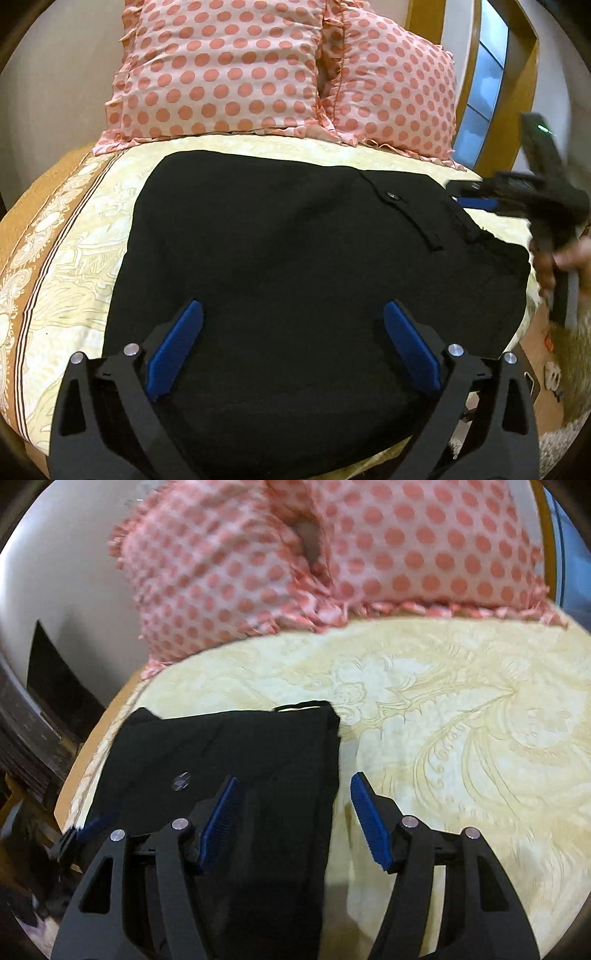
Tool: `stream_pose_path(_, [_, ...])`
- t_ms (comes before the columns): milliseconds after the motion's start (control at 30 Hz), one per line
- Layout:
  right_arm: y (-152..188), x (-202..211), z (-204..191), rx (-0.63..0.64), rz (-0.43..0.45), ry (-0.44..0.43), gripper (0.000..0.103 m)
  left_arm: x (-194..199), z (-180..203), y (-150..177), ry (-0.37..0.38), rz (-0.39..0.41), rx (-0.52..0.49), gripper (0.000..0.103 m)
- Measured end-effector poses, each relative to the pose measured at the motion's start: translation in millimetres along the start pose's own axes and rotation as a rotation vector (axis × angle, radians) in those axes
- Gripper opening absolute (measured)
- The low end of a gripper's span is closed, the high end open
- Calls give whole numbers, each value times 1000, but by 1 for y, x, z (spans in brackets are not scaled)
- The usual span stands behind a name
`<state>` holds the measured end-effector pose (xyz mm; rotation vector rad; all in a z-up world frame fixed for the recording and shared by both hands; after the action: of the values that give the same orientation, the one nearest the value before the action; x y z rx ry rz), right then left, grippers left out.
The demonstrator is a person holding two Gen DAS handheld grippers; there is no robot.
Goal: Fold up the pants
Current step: 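Open the left tool and release the folded trousers onto the bed, then grasp the edge of the folded black trousers with the right tool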
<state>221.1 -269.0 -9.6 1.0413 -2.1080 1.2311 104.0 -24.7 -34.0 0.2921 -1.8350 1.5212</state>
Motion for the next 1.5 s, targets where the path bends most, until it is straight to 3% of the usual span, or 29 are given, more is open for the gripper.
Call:
stream_pose_path(133, [-12, -24, 4, 1, -82, 2, 65, 0, 2, -3, 16, 19, -3, 101])
stream_pose_path(333, [-13, -41, 6, 22, -132, -15, 63, 0, 4, -3, 15, 32, -13, 101])
stream_pose_path(433, [-11, -40, -1, 73, -109, -40, 46, 0, 4, -3, 13, 32, -12, 101])
stream_pose_path(533, [-6, -32, -17, 209, -41, -8, 29, 0, 4, -2, 12, 31, -12, 101])
stream_pose_path(633, [-3, -23, -31, 306, 8, 17, 22, -1, 5, -2, 10, 33, -14, 101])
stream_pose_path(700, [-2, -22, -32, 327, 18, 31, 22, 0, 5, -2, 6, 34, -14, 101])
stream_pose_path(800, [-6, -28, -22, 255, -19, 17, 25, 1, 4, -5, 24, 23, 2, 101])
stream_pose_path(867, [-10, -31, -14, 199, -36, 23, 43, 9, -5, -14, 77, 13, 53, 100])
stream_pose_path(933, [-12, -33, -7, 169, -42, 32, 55, 19, -21, -24, 89, 36, 104, 100])
stream_pose_path(1033, [-12, -38, -3, 145, -57, 18, 58, 34, -60, -42, 56, 82, 194, 100])
stream_pose_path(1167, [-8, -39, -11, 161, -63, -54, 27, 31, -104, -59, 28, 51, 272, 100])
stream_pose_path(1233, [-7, -33, -18, 208, -36, -66, 17, 19, -119, -66, 37, 9, 285, 100])
stream_pose_path(1367, [-7, -12, -38, 283, 44, -141, 14, -6, -127, -74, 61, -68, 263, 99])
stream_pose_path(1500, [-7, -6, -43, 315, 60, -138, 14, -35, -128, -69, 109, -156, 275, 84])
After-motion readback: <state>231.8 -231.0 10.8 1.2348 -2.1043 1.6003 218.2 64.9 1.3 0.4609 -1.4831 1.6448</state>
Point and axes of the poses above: each gripper's, at about its wrist camera, not at the fingertips, and x roughly against the way its jaws point, z to its right, y to its underside, the point moved 7 cm from there along -x, roughly the way its jaws point, and after that the axes turned 11 degrees about -x, right-handed, at the moved point
